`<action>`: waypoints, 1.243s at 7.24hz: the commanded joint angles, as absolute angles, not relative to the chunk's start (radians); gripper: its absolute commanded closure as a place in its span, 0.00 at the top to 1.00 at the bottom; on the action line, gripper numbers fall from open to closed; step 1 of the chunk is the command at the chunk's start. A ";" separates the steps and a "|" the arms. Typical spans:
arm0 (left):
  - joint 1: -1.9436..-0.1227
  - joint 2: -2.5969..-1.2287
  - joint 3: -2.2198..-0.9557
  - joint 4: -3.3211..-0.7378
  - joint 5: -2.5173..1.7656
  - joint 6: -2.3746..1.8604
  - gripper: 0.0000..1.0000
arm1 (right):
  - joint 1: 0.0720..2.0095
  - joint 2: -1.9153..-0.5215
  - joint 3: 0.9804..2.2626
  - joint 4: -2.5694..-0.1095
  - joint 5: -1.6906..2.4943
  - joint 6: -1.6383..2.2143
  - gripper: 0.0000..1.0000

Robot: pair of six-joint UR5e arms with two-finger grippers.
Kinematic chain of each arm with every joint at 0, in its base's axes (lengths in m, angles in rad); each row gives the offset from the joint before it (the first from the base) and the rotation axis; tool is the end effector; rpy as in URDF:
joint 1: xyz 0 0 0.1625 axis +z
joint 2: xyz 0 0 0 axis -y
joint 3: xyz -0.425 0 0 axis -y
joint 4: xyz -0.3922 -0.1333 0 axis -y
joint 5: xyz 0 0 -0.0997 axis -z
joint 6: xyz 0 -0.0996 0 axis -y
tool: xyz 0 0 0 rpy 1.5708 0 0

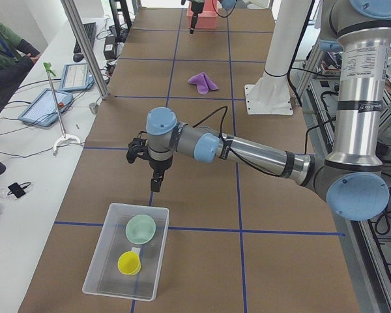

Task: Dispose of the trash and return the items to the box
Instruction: 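Reach the right gripper to the purple cloth and pinch it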

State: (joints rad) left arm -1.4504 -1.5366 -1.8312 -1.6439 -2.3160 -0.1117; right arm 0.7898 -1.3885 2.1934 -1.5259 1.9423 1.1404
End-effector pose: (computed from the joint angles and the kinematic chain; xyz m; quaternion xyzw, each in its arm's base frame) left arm -0.0071 -0.4889 0.5398 0.0963 0.3736 0.0583 0.9207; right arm -0.2720 -0.4124 0.2842 0.0942 -0.4285 0.0851 0.8946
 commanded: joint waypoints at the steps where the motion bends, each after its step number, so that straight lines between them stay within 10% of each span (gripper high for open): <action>1: -1.485 -1.483 -1.827 -1.635 -2.318 0.017 0.99 | 0.547 -1.176 2.174 -1.701 1.731 1.340 1.00; 7: -1.489 -1.465 -1.821 -1.638 -2.318 0.017 0.99 | 0.355 -1.014 1.911 -1.721 1.491 1.450 0.89; 8: -1.489 -1.465 -1.821 -1.638 -2.318 0.017 0.99 | 0.342 -1.015 1.913 -1.721 1.479 1.453 0.70; 9: -1.489 -1.465 -1.821 -1.638 -2.318 0.017 0.99 | 0.341 -1.015 1.913 -1.720 1.480 1.451 0.27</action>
State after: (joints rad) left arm -1.4896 -1.4654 -1.8209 -1.6382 -2.3179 0.0169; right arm 0.3502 -1.0148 1.9147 -1.7208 1.4879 1.4509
